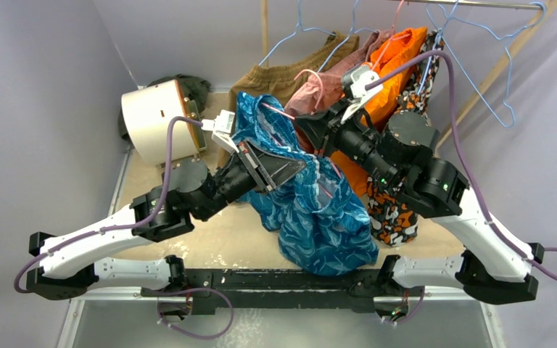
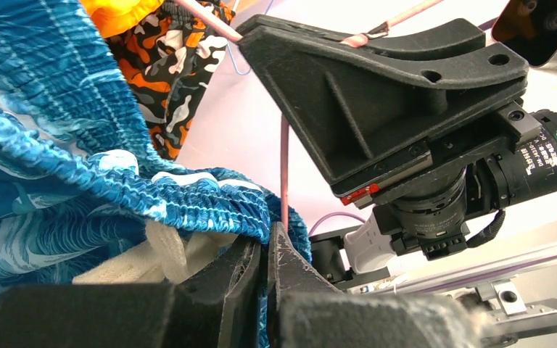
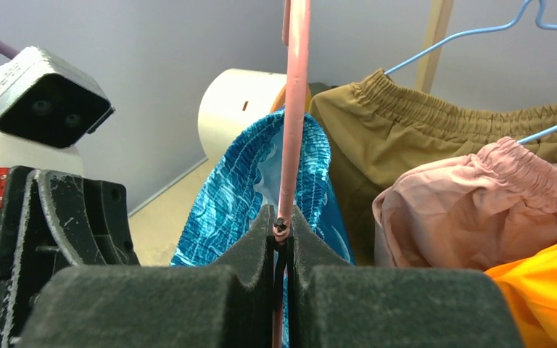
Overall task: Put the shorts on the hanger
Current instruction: Hang the shorts on the hanger.
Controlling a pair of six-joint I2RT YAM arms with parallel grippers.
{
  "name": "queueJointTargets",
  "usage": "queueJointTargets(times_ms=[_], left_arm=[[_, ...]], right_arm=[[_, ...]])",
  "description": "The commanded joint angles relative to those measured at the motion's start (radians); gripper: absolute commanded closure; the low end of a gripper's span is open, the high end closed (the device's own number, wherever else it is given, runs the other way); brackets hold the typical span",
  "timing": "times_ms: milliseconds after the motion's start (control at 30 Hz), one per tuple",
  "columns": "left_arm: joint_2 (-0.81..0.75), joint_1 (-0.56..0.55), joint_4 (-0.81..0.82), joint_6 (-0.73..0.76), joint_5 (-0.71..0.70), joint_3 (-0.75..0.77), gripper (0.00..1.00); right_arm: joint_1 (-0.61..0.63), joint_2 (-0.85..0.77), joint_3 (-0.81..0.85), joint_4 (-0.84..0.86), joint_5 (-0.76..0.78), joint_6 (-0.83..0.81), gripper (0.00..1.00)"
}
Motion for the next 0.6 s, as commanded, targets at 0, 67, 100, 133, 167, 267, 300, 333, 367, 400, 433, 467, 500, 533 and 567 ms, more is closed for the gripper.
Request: queueJointTargets(times_ms=[0, 67, 100, 133, 167, 267, 300, 333, 367, 400, 433, 467, 500, 533, 567], left_arm=[[-0.005, -0.003, 0.052, -0.002, 0.024, 0.052, 1.00], [-0.001, -0.003, 0.051, -0.004, 0.018, 0.045, 1.00], [0.002, -0.003, 0.051, -0.005, 0.015, 0.041, 1.00], [0.005, -0.003, 0.049, -0.009, 0.014, 0.040, 1.00], [0.009, -0.003, 0.046, -0.009, 0.013, 0.044, 1.00], [0.013, -0.003, 0.038, -0.008, 0.010, 0.059, 1.00], [0.013, -0.003, 0.036, -0.006, 0.007, 0.064, 1.00], [0.012, -0.003, 0.034, -0.005, 0.004, 0.068, 1.00], [0.010, -0.003, 0.033, -0.003, 0.001, 0.070, 1.00], [0.007, -0.003, 0.034, 0.000, -0.002, 0.071, 1.00], [0.006, -0.003, 0.032, 0.000, -0.004, 0.071, 1.00], [0.005, -0.003, 0.032, 0.001, -0.006, 0.070, 1.00], [0.004, -0.003, 0.028, 0.002, -0.010, 0.070, 1.00], [0.004, -0.003, 0.027, 0.002, -0.009, 0.067, 1.00], [0.005, -0.003, 0.026, -0.002, -0.008, 0.063, 1.00]], right_arm=[[0.002, -0.037, 0.024, 0.036, 0.016, -0.001, 1.00], [0.002, -0.009, -0.040, 0.012, 0.001, 0.028, 1.00], [0.002, 0.012, -0.065, 0.009, -0.011, 0.040, 1.00], [0.002, 0.023, -0.079, 0.016, -0.014, 0.045, 1.00], [0.003, 0.031, -0.070, 0.028, -0.003, 0.046, 1.00], [0.002, 0.012, -0.001, 0.063, 0.013, 0.024, 1.00], [0.002, -0.016, -0.003, 0.099, 0.002, 0.007, 1.00], [0.003, -0.039, -0.011, 0.116, -0.020, 0.021, 1.00], [0.003, -0.053, -0.025, 0.125, -0.014, 0.030, 1.00], [0.002, -0.057, -0.042, 0.122, -0.010, 0.034, 1.00], [0.003, -0.052, -0.066, 0.106, -0.005, 0.044, 1.00], [0.002, -0.042, -0.096, 0.088, -0.001, 0.059, 1.00], [0.002, -0.036, -0.131, 0.079, -0.003, 0.079, 1.00], [0.002, -0.029, -0.166, 0.085, -0.011, 0.092, 1.00], [0.001, -0.023, -0.189, 0.102, -0.027, 0.100, 1.00]])
